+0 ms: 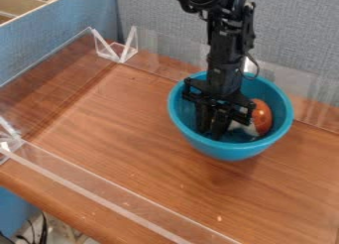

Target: Remove the mushroom from inside the blue bowl and put it on the table

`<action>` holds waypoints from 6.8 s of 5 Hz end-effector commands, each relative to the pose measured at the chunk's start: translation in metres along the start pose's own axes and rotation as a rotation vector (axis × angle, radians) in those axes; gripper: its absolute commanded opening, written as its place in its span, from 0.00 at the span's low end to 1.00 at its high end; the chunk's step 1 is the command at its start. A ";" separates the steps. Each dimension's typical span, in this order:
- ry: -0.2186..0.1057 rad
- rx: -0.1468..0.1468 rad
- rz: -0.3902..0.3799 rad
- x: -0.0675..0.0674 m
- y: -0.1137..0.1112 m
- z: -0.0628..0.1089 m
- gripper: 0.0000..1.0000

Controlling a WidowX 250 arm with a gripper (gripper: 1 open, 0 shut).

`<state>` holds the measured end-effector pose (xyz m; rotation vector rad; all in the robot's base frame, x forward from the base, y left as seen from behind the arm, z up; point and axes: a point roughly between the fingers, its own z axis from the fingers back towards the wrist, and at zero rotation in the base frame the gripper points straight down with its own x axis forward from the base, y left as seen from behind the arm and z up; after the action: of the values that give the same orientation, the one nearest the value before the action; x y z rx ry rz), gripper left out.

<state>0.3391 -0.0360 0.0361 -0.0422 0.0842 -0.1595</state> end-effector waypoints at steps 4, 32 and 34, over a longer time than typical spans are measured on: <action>-0.100 -0.008 -0.032 0.002 0.009 0.044 0.00; 0.042 0.010 -0.434 -0.059 -0.022 0.014 0.00; 0.022 0.001 -0.451 -0.056 -0.021 0.018 0.00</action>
<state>0.2709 -0.0479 0.0414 -0.0682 0.1702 -0.6149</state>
